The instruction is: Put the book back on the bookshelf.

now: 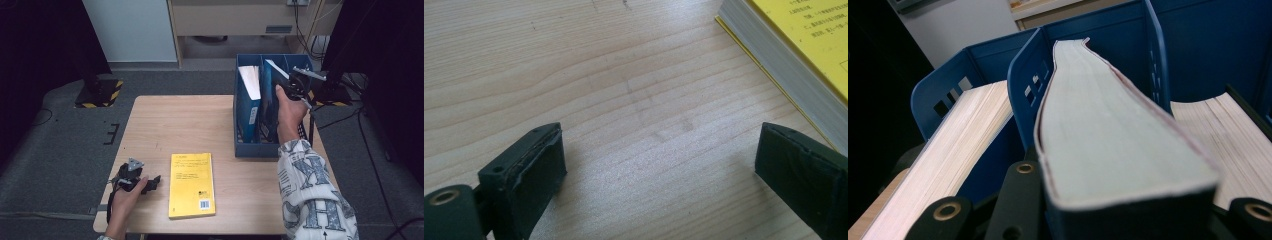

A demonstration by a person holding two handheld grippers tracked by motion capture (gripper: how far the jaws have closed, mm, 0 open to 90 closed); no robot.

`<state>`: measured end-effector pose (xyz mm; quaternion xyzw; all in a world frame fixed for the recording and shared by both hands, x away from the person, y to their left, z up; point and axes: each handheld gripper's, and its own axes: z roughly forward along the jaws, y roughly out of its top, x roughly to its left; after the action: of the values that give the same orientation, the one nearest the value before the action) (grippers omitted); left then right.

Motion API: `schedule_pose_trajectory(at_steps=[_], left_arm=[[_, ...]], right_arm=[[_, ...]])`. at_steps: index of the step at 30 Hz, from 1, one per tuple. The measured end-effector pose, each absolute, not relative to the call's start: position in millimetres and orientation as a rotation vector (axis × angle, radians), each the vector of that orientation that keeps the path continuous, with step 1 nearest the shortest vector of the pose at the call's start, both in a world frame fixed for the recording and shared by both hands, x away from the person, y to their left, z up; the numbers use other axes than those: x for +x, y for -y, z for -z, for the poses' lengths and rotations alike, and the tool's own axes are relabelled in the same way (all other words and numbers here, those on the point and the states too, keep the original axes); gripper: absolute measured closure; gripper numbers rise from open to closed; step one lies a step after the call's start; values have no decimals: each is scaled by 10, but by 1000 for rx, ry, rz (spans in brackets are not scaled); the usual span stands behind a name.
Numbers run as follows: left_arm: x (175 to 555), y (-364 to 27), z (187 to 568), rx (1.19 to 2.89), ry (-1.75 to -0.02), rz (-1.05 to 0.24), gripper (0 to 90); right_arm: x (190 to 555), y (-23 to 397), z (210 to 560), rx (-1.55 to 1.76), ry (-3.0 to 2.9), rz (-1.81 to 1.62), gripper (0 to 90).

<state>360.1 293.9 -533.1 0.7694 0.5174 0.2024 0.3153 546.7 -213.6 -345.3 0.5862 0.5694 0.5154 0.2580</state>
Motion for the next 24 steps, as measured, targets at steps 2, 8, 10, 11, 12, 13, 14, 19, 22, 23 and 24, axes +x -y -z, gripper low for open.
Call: schedule_pose_trajectory(at_steps=[2, 8, 10, 11, 12, 13, 14, 19, 22, 23, 24], left_arm=[[3601, -2939, 5331, 2027, -1362, -533, 53], [3601, -2937, 5332, 2025, -1364, -531, 53], [3602, -2935, 5332, 2026, -1364, -532, 53], [3602, -2934, 5332, 2026, -1364, -533, 53], [3602, -2934, 5332, 2027, -1364, -533, 53], [3601, -2935, 5332, 2027, -1363, -532, 53], [3601, -2936, 5332, 2026, -1363, -532, 53], [3602, -2936, 5332, 2026, -1363, -531, 53], [3603, -2935, 5332, 2028, -1361, -531, 53], [3603, -2935, 5332, 2028, -1361, -531, 53], [3603, -2934, 5332, 2029, -1360, -531, 53]], right_arm=[[5469, 2135, 3461, 1589, -1543, -1397, 732], [5475, 2128, 3491, 1593, -1547, -1391, 732], [5479, 2118, 3496, 1590, -1549, -1387, 732], [5479, 2110, 3497, 1589, -1550, -1388, 732], [5480, 2101, 3497, 1592, -1550, -1388, 732], [5482, 2098, 3501, 1588, -1551, -1387, 732], [5484, 2091, 3505, 1585, -1554, -1385, 732], [5500, 2078, 3529, 1590, -1558, -1375, 732], [5512, 2069, 3543, 1589, -1561, -1369, 732], [5518, 2066, 3549, 1587, -1563, -1370, 732], [5518, 2064, 3552, 1586, -1564, -1369, 732]])
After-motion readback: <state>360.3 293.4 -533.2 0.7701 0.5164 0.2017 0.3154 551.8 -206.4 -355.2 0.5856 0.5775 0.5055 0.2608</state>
